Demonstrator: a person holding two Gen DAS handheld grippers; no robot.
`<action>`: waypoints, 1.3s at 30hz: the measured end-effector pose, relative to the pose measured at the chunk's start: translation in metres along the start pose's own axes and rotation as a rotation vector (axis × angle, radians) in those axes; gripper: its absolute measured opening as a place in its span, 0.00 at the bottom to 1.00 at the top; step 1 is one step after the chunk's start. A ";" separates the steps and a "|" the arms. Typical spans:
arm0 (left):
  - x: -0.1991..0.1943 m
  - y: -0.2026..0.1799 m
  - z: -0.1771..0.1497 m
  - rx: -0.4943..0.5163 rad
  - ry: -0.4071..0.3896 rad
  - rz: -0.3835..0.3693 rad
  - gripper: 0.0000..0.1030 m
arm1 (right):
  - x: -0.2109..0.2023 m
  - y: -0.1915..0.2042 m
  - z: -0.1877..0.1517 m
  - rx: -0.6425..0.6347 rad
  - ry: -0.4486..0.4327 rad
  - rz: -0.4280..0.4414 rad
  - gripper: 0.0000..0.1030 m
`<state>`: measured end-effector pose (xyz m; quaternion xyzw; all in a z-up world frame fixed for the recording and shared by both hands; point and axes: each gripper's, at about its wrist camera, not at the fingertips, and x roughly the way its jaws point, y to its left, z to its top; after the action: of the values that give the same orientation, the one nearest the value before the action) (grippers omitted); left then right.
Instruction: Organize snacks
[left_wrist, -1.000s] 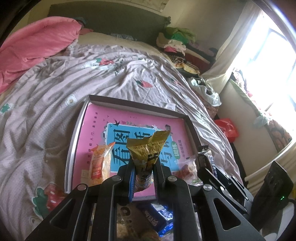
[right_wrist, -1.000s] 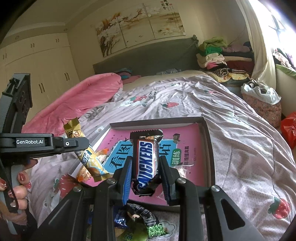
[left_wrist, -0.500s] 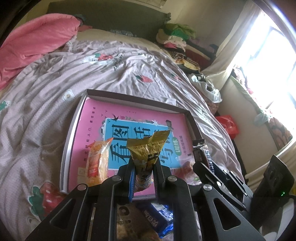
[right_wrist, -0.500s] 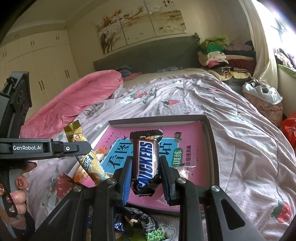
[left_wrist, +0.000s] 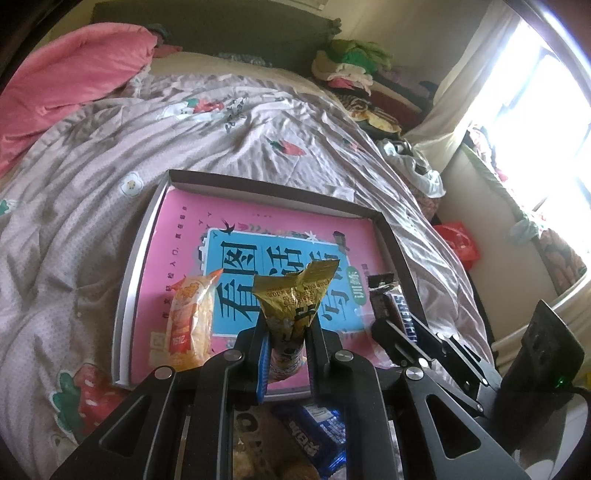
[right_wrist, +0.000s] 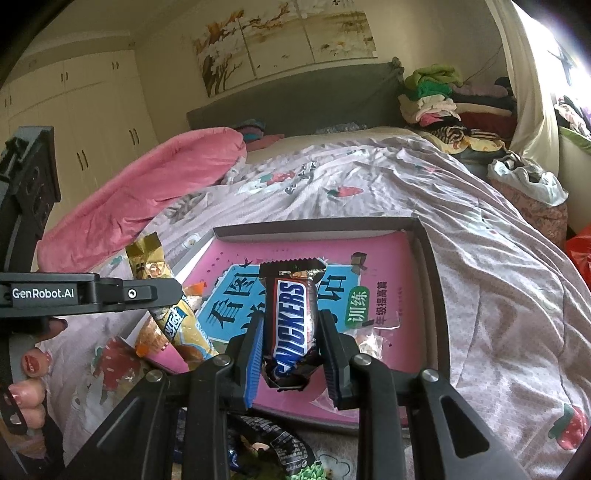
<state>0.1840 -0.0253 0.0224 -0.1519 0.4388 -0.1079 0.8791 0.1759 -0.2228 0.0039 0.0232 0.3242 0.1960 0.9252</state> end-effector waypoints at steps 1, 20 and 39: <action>0.001 0.000 -0.001 0.001 0.001 0.002 0.16 | 0.001 0.000 0.000 0.000 0.004 -0.001 0.28; 0.012 -0.004 -0.010 0.009 0.036 -0.007 0.16 | 0.021 -0.002 -0.006 -0.013 0.050 -0.009 0.28; 0.012 -0.003 -0.011 -0.001 0.035 -0.008 0.17 | 0.024 0.005 -0.012 -0.053 0.067 0.011 0.28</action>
<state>0.1821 -0.0339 0.0078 -0.1523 0.4535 -0.1138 0.8707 0.1833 -0.2101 -0.0189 -0.0061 0.3497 0.2104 0.9129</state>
